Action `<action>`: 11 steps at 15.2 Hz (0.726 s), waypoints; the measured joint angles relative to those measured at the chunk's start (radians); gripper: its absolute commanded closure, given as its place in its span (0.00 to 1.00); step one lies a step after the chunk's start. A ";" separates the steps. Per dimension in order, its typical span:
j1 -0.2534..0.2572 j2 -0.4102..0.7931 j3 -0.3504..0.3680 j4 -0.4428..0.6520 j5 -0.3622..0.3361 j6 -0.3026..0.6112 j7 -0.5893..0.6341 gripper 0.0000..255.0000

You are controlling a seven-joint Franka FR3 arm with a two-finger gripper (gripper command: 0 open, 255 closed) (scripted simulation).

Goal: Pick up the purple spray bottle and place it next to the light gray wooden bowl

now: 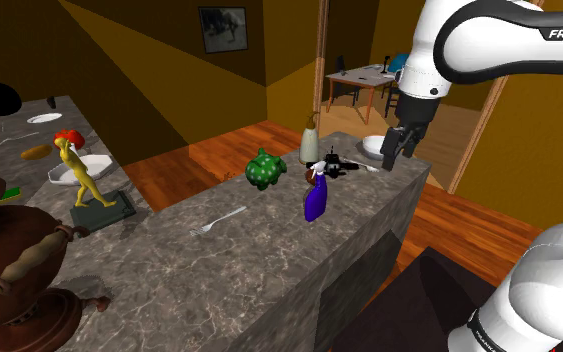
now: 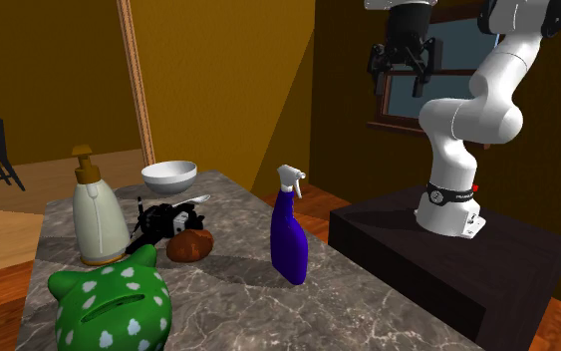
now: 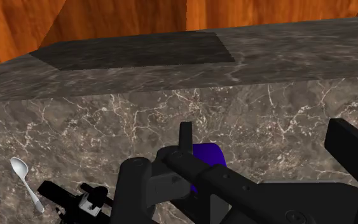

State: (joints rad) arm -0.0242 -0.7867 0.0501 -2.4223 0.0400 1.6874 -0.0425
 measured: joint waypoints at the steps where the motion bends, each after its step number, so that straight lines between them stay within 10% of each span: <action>1: 0.000 0.000 0.000 0.000 0.000 0.000 0.000 0.00; 11: -0.097 0.190 0.274 -0.072 0.021 0.318 0.491 0.00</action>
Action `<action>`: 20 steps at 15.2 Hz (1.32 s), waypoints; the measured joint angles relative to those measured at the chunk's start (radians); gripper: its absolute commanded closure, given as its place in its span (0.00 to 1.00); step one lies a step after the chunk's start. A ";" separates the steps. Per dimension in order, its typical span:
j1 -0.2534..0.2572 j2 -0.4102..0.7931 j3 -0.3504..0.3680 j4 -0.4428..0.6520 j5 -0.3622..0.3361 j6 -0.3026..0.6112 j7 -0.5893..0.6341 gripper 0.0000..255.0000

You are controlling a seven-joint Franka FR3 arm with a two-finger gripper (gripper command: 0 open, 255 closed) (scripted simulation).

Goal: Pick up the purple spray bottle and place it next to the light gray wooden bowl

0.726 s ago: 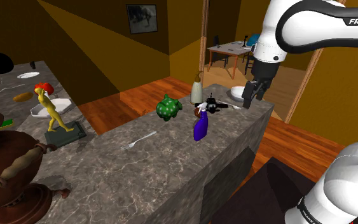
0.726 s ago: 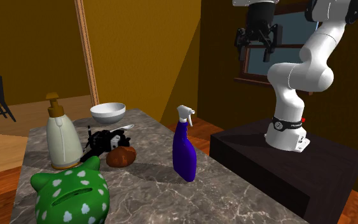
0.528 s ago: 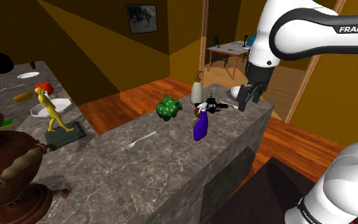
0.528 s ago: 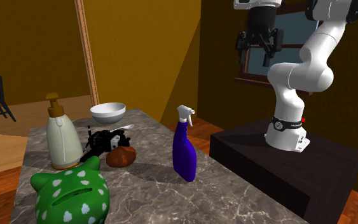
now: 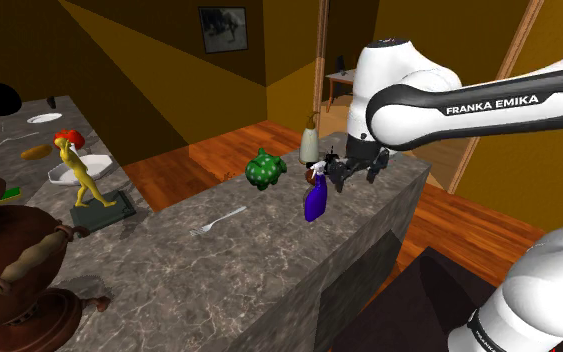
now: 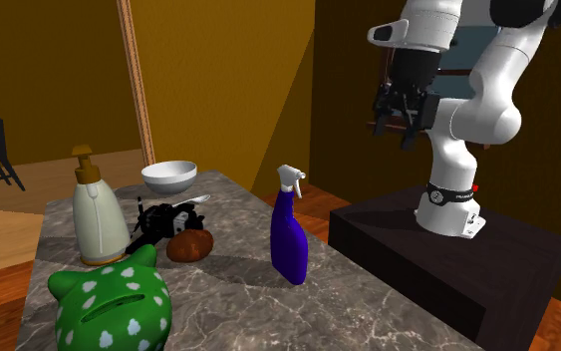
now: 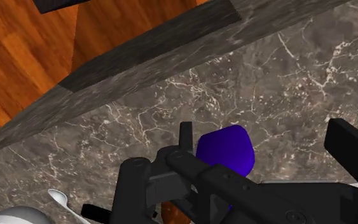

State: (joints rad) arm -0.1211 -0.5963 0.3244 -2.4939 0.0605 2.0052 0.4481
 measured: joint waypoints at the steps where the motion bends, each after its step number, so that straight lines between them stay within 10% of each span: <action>1: -0.018 0.036 0.031 0.008 -0.009 0.032 0.059 0.00; 12: -0.253 0.540 0.321 0.231 -0.385 0.212 0.831 0.00; 20: -0.226 0.838 0.284 0.409 -0.673 0.168 1.237 0.00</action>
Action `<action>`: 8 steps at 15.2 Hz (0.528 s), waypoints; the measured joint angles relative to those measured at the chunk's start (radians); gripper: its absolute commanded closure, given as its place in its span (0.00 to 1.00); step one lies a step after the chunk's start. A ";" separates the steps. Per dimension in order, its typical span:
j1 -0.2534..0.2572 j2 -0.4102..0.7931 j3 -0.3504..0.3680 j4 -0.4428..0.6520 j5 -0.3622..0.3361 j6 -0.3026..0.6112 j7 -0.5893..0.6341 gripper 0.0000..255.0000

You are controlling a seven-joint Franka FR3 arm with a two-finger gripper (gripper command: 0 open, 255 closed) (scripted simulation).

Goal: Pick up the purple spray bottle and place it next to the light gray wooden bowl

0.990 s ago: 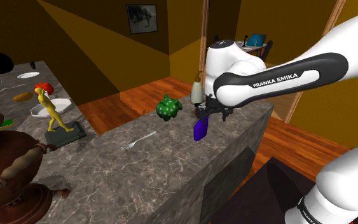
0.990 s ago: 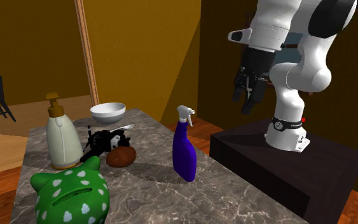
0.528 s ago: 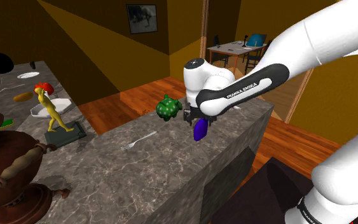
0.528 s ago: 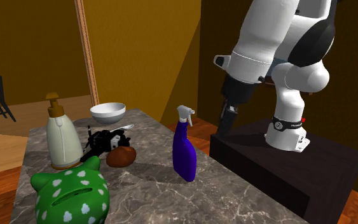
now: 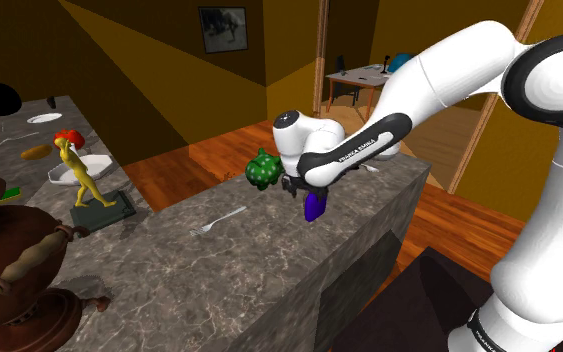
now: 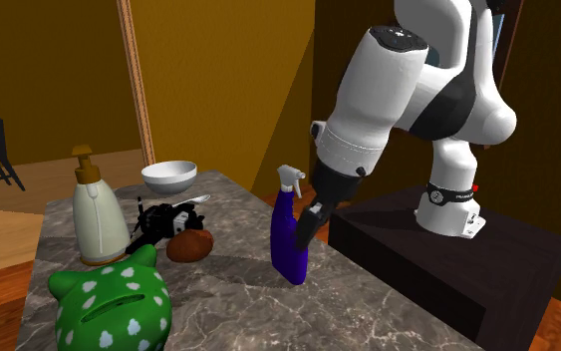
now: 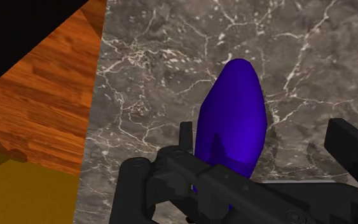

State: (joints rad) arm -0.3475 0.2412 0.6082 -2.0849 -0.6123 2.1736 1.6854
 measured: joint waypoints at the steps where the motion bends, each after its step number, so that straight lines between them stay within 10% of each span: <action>1: 0.001 0.012 -0.005 0.003 -0.011 0.005 0.008 0.00; 8: 0.005 0.055 -0.026 -0.003 -0.057 0.041 0.040 0.00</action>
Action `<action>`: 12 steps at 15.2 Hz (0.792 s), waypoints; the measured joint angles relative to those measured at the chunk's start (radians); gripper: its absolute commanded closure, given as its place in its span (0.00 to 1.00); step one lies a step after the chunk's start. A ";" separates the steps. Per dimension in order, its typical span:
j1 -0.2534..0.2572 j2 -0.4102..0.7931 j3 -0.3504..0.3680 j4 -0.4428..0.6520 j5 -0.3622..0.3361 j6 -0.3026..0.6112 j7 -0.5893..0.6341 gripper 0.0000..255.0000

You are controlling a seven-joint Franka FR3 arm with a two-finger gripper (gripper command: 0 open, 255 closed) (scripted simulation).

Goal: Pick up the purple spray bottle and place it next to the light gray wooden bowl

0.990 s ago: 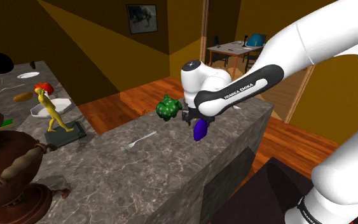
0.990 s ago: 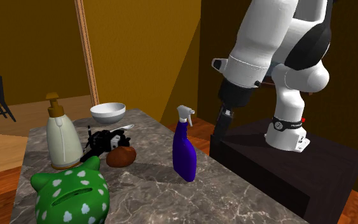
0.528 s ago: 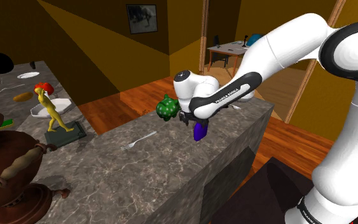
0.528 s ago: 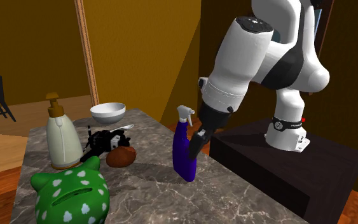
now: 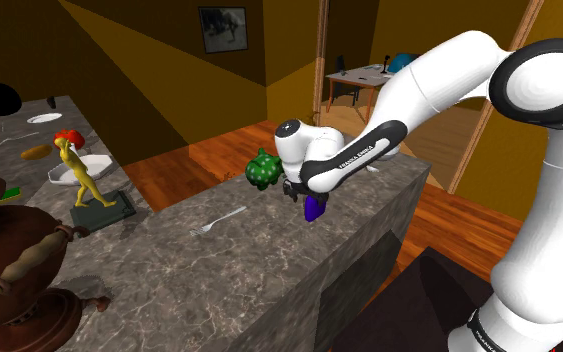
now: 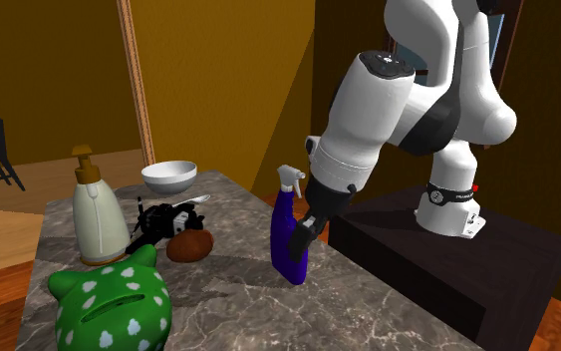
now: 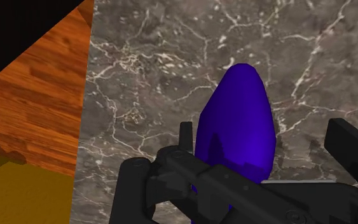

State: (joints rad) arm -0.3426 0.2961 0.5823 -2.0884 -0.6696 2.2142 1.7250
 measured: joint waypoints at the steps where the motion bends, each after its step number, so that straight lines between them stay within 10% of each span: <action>1: 0.000 0.000 0.000 0.000 0.000 0.001 0.001 0.00; 3: 0.000 0.001 0.000 0.000 -0.001 0.001 0.001 0.00; 4: 0.000 0.001 0.000 0.000 -0.001 0.001 0.001 1.00; 12: 0.001 0.001 0.000 0.001 -0.001 0.001 0.002 1.00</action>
State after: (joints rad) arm -0.3414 0.2967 0.5827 -2.0879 -0.6708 2.2154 1.7265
